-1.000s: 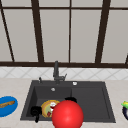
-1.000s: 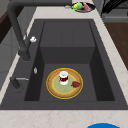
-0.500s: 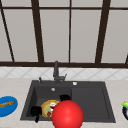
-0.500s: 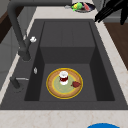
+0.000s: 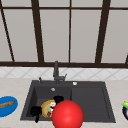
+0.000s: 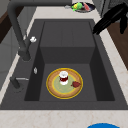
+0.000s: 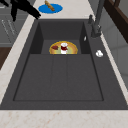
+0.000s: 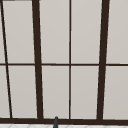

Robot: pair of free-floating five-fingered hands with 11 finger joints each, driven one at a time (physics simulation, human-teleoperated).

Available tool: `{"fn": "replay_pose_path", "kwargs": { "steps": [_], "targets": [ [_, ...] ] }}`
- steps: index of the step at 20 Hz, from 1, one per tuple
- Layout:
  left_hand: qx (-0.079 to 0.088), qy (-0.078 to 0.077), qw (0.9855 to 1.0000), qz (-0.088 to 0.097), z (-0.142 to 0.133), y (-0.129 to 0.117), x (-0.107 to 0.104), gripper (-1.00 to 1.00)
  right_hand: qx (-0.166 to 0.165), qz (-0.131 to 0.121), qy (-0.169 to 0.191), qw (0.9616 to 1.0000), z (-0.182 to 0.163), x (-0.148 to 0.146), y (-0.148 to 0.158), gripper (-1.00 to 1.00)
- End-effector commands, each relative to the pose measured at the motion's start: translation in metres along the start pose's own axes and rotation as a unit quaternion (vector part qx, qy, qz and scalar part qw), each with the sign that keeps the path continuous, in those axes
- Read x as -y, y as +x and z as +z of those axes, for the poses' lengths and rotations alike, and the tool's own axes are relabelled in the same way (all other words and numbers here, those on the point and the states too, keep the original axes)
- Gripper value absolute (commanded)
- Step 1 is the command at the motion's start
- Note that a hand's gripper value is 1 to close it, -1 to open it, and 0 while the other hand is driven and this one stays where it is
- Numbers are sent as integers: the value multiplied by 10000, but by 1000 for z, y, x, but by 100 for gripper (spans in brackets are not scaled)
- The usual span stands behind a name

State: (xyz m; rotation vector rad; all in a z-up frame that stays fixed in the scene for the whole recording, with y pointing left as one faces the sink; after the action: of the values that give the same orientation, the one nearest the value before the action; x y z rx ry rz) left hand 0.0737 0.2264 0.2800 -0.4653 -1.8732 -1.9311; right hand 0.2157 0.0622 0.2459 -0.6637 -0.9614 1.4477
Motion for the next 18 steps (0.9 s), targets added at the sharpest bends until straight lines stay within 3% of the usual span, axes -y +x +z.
{"fn": "replay_pose_path", "kwargs": {
  "steps": [1,6,13,18],
  "targets": [
    [0,0,10000,0,0,0,0,0,110,-1,474,9988,-20,-6,7,-100],
    [0,0,10000,0,0,0,0,0,311,-83,969,9948,-51,-8,10,-100],
    [0,0,10000,0,0,0,0,0,644,-109,1339,9888,-101,-11,3,-100],
    [0,0,10000,0,0,0,0,0,580,-11,1307,9897,-129,-16,8,-100]
  ]
}}
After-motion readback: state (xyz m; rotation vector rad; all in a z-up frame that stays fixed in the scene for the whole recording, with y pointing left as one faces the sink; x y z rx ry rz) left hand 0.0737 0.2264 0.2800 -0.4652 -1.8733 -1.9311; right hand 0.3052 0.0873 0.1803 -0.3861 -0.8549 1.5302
